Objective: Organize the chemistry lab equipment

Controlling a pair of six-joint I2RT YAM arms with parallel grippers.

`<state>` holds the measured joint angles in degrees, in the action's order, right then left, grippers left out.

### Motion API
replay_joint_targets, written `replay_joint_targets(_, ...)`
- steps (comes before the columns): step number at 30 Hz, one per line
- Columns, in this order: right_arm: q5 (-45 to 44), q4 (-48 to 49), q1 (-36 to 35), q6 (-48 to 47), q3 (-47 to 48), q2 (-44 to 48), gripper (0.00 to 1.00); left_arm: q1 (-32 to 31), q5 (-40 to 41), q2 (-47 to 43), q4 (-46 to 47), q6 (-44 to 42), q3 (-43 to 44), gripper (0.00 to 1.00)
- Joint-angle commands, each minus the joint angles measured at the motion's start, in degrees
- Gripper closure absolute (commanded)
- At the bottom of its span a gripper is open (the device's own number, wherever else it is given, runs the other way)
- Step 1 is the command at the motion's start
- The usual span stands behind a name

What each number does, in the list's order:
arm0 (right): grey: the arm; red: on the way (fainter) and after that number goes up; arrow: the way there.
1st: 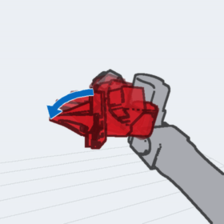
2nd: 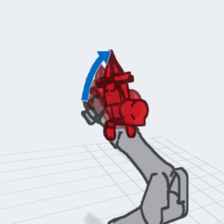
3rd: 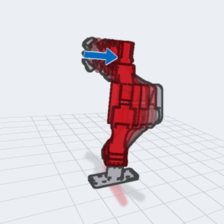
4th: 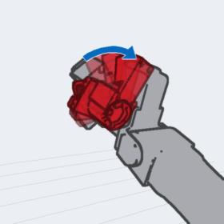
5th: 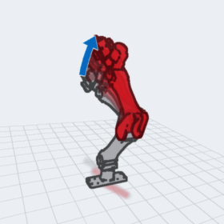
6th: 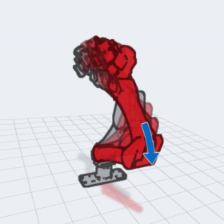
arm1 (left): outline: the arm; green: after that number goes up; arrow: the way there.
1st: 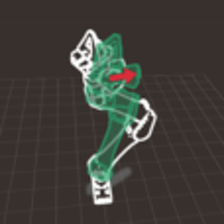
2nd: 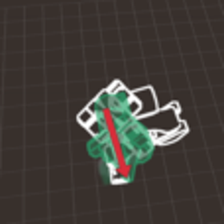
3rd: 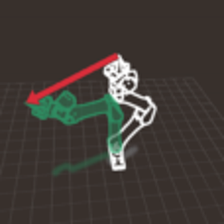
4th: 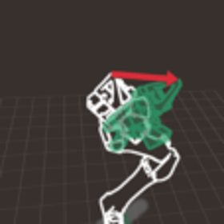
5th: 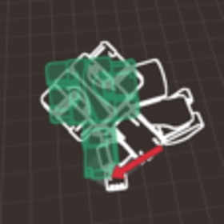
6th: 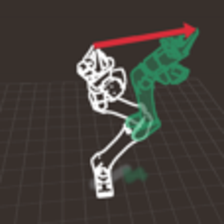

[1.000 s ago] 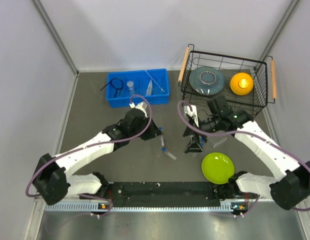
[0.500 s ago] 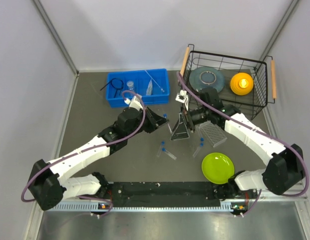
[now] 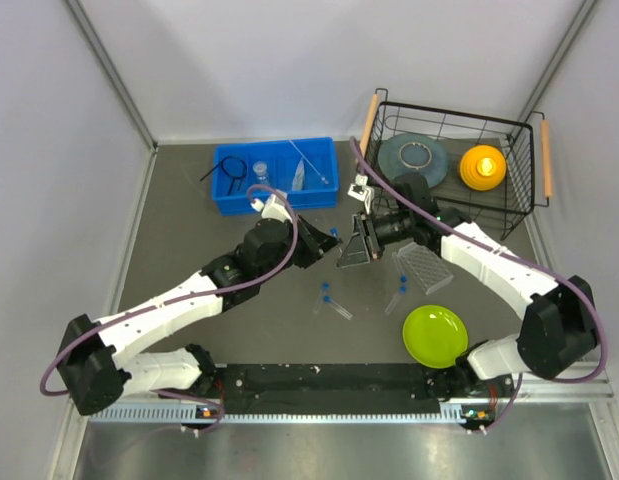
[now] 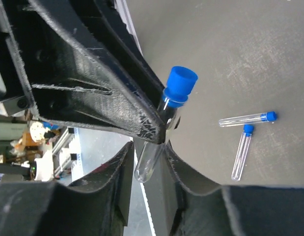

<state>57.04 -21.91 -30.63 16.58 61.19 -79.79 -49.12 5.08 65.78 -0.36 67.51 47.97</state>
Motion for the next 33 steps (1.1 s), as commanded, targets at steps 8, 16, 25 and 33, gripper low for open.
replay_joint_targets(8, -1.05, 1.7, -0.66, -2.95, 0.25, 2.7, 0.88, -0.97, 4.5, -1.97, -2.36, -4.39, 2.66, 0.75)
replay_joint_targets(16, -0.52, -3.56, -0.66, -16.18, -0.98, 5.7, 0.9, -0.71, 6.17, -8.82, -7.89, -14.23, 1.08, 0.26)
replay_joint_targets(25, -14.56, -21.59, -3.9, -49.32, -1.51, 9.2, 0.9, 4.2, -13.31, -18.14, -13.36, -29.35, -2.07, 0.01)
replay_joint_targets(33, -18.81, -26.34, -8.74, -58.76, -2.04, 10.27, 0.89, 6.5, -40.2, -11.3, 5.76, -20.85, -8.06, 0.04)
